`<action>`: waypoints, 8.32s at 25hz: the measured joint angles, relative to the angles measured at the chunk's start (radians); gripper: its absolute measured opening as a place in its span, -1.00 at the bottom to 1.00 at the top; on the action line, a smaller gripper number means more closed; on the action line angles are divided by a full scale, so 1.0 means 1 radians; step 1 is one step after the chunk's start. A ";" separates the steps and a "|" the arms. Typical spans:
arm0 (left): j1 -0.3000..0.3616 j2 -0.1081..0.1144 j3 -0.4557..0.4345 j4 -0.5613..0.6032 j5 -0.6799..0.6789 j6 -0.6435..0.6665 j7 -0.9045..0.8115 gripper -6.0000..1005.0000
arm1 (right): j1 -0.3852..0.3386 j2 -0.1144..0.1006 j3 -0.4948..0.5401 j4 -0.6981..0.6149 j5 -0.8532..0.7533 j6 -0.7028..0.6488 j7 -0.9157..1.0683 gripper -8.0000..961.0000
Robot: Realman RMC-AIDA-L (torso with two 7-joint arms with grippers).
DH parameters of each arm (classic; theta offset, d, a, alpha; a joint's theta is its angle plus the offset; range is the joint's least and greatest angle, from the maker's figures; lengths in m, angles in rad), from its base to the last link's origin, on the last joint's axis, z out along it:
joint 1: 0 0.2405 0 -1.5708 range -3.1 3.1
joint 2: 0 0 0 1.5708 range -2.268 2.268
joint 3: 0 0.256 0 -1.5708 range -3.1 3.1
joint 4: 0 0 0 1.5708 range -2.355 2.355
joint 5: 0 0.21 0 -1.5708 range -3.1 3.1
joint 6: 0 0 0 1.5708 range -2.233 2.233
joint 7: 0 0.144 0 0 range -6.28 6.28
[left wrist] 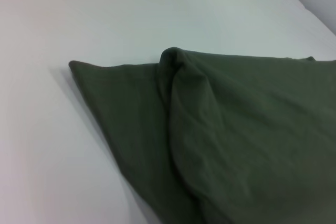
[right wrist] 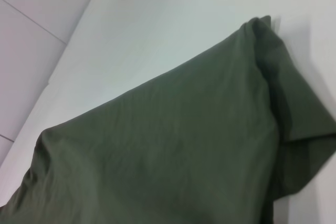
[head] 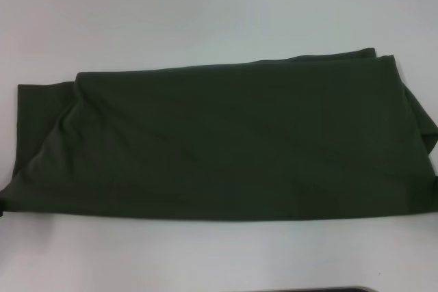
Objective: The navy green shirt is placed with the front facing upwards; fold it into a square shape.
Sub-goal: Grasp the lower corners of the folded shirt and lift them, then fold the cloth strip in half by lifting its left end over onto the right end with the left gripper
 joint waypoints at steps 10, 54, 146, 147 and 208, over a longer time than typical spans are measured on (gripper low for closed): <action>0.000 0.003 -0.003 -0.018 0.019 -0.003 -0.009 -0.84 | 0.015 -0.009 0.011 0.001 0.002 -0.032 0.004 -0.23; -0.237 0.063 -0.152 -0.187 -0.005 -0.167 -0.068 0.65 | 0.322 -0.027 0.034 0.039 0.001 0.006 0.044 0.45; -0.317 0.044 0.191 -0.230 0.102 -0.337 -0.242 -0.41 | 0.434 -0.034 -0.110 0.059 0.008 0.118 0.135 0.85; -0.317 0.044 0.192 -0.230 0.102 -0.336 -0.242 -0.45 | 0.434 -0.034 -0.110 0.059 0.008 0.118 0.135 0.85; -0.322 0.032 0.091 -0.064 -0.270 0.111 -0.295 -0.88 | 0.750 0.098 -0.372 0.413 0.022 0.529 -0.076 -0.82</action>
